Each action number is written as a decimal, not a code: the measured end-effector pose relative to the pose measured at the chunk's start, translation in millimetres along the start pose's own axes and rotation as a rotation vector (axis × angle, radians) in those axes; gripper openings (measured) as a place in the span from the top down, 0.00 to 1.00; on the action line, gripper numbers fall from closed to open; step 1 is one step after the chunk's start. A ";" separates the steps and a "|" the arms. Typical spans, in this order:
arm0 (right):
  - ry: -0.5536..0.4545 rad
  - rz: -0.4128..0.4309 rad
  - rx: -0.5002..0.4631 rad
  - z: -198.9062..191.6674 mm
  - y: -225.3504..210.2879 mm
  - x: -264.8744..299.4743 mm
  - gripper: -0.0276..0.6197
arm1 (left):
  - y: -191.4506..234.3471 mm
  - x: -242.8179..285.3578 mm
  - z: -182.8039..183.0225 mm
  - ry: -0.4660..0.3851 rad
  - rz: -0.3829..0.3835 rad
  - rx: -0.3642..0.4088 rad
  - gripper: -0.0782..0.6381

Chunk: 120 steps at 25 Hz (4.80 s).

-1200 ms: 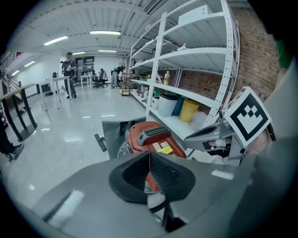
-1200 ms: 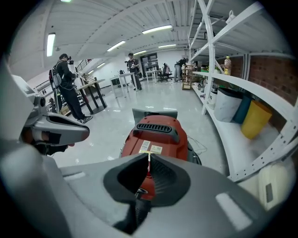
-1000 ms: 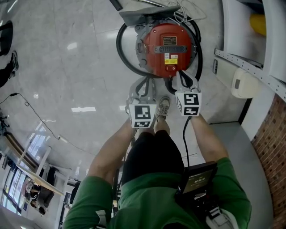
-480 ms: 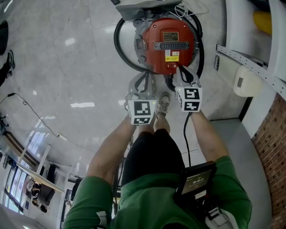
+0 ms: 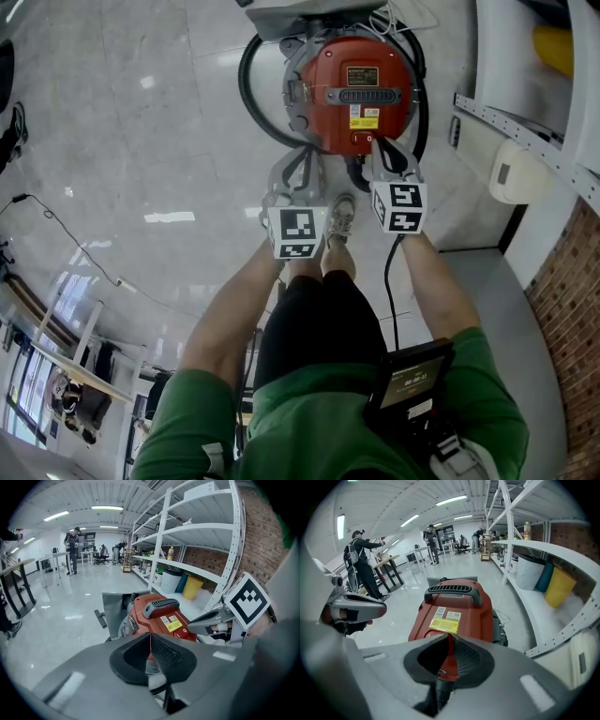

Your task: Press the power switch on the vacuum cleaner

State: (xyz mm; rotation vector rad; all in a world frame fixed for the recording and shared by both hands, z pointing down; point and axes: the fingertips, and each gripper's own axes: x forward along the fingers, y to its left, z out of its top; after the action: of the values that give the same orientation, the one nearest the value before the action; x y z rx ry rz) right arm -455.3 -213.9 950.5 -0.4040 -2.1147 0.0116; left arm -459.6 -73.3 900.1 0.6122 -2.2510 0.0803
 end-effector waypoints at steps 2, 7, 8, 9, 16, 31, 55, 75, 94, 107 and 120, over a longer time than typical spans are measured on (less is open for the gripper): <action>0.000 0.001 0.008 -0.8 -0.8 -0.1 0.92 | 0.0 0.1 0.9 -0.002 0.000 -0.003 0.87; 0.009 0.009 0.044 -2.3 -3.9 2.5 0.92 | 3.1 0.8 2.1 -0.003 0.007 -0.006 0.87; 0.009 0.011 0.045 -2.4 -3.9 2.5 0.92 | 3.4 0.6 2.7 -0.004 0.008 -0.007 0.87; 0.009 0.013 0.046 -2.5 -4.0 2.5 0.92 | 3.7 0.7 3.3 -0.004 0.009 -0.007 0.87; 0.033 0.019 0.057 -5.6 -5.7 6.0 0.92 | 4.2 2.0 6.5 -0.002 0.013 -0.009 0.87; 0.048 0.030 0.061 -7.1 -7.1 7.9 0.92 | 5.5 -0.6 9.9 0.002 0.020 0.002 0.87; -0.214 0.025 -0.072 132.2 15.5 -171.4 0.92 | -7.5 -129.8 126.1 -0.190 0.126 0.021 0.87; -0.534 0.094 -0.139 167.8 66.8 -385.5 0.92 | -81.3 -304.3 179.7 -0.411 0.239 0.027 0.87; -0.711 0.134 -0.173 136.6 105.5 -517.0 0.92 | -150.1 -434.7 179.0 -0.602 0.222 0.029 0.87; -0.784 0.110 -0.189 81.6 174.6 -586.1 0.92 | -166.4 -526.3 128.5 -0.677 0.166 0.052 0.87; -0.788 0.089 -0.217 12.3 245.7 -641.3 0.92 | -184.0 -609.0 70.9 -0.717 0.143 0.066 0.87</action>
State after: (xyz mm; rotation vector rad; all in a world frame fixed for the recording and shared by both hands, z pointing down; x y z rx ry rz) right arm -78.7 -165.9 378.1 -0.7065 -2.8840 -0.0084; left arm -74.4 -7.7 393.1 0.5704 -2.9963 0.0032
